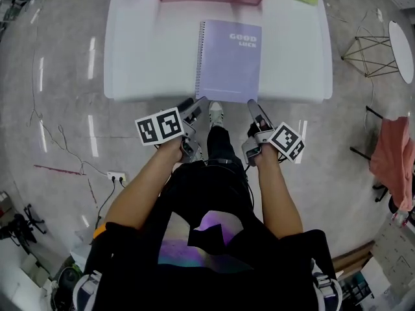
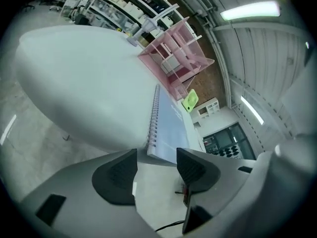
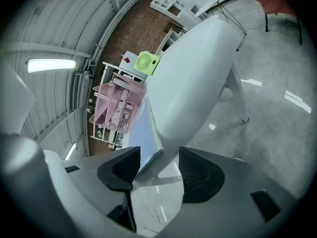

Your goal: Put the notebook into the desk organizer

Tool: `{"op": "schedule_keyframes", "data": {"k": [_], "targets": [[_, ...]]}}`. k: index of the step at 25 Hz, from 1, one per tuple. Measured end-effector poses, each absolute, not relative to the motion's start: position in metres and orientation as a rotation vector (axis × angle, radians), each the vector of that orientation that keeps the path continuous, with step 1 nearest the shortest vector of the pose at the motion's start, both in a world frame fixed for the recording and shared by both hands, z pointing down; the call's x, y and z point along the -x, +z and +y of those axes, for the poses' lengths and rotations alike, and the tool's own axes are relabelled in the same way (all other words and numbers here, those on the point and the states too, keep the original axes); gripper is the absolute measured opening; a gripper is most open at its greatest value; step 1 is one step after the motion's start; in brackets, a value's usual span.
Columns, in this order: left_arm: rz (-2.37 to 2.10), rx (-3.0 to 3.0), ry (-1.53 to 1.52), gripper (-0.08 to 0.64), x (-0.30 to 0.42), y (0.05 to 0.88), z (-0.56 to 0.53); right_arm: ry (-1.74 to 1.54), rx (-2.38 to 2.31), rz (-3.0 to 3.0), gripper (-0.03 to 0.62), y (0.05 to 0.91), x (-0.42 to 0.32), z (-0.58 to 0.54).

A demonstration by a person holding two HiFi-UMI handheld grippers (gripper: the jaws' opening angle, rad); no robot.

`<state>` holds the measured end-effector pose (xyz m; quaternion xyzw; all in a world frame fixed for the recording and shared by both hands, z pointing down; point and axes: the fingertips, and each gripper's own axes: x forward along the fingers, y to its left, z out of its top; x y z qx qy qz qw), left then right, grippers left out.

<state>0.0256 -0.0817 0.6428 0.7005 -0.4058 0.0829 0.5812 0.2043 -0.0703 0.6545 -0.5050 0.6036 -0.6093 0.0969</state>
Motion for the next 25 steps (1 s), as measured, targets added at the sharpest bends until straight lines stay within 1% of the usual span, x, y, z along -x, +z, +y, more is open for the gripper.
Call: {"op": "schedule_keyframes", "data": {"k": [9,13,17,22,24,25], "targets": [[-0.986,-1.529,0.191,0.238,-0.025,0.661,-0.097,-1.915,1.411,1.605,0.232,0.665,-0.199,-0.085],[-1.028,-1.487,0.222,0.236,-0.023,0.665,-0.100,-1.971,1.417,1.556,0.145,0.664,-0.198,-0.091],[-1.051,-1.443,0.253,0.221,-0.024,0.665,-0.102,-2.021,1.416,1.543,0.112,0.660,-0.198,-0.094],[-1.065,-1.412,0.257,0.171,-0.021,0.663,-0.097,-2.009,1.419,1.624,0.062,0.646,-0.188,-0.090],[-1.081,-1.426,0.275,0.112,-0.021,0.660,-0.094,-1.994,1.425,1.669,0.052,0.640,-0.184,-0.087],[-1.086,-1.438,0.281,0.099,-0.023,0.657,-0.093,-1.978,1.436,1.699,0.050,0.637,-0.184,-0.086]]}}
